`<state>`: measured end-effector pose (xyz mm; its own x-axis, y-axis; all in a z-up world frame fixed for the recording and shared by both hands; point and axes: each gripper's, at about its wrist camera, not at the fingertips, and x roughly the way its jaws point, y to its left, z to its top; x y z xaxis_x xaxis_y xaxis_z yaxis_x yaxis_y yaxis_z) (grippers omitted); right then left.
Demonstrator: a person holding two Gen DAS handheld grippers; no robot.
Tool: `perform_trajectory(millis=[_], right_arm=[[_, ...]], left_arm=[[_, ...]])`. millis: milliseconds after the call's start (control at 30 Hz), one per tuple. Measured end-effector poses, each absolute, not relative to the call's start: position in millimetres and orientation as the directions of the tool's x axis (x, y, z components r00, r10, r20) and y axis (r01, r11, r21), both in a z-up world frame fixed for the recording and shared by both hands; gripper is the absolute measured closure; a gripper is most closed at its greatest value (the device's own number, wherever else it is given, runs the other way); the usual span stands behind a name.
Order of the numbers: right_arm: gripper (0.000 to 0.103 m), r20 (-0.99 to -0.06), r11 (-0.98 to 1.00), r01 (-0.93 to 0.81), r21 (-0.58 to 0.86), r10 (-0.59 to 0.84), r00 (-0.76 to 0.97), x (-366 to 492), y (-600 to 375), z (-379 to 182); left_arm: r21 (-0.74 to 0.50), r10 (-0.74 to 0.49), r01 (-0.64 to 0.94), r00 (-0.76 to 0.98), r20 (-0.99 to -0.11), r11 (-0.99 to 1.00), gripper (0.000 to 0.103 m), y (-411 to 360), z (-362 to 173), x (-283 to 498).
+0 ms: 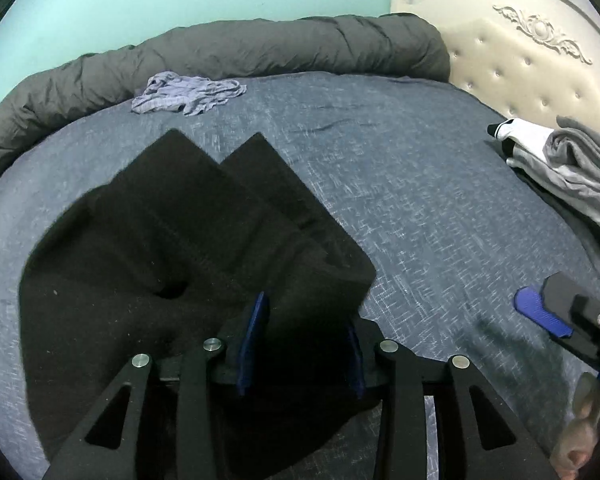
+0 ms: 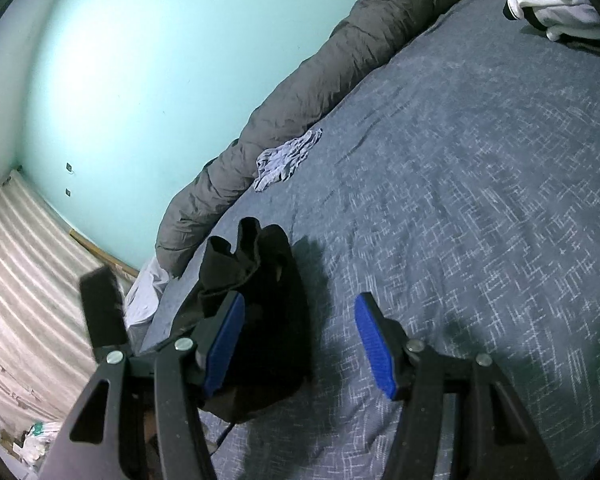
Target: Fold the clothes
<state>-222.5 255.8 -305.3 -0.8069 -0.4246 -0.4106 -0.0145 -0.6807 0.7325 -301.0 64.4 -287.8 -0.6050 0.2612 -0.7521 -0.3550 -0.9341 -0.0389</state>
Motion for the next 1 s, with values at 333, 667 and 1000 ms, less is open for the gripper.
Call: perform_trajectory(millis=[333,667,1000], right_arm=[[0.044,-0.41,-0.679,-0.016,0.734,-0.424,-0.808,-222.5,253.6,-306.2],[0.044,-0.43,-0.694,-0.015,0.72,-0.428,-0.795,-225.1,245.3,-309.4],[0.044,-0.474,-0.726,-0.019,0.688,-0.429,-0.769,-231.2,233.6,-318.4]], left_arm=[[-0.132,0.325,-0.32,-0.685,-0.652,-0.938,0.038,3.5,-216.9,-257.5],[-0.191,0.247,-0.157,-0.684,-0.686,-0.969,0.038,-69.4,-249.6,-258.5],[-0.298,0.344,-0.187,-0.662,-0.666,-0.936,0.038,-80.2,-280.2,-245.1]])
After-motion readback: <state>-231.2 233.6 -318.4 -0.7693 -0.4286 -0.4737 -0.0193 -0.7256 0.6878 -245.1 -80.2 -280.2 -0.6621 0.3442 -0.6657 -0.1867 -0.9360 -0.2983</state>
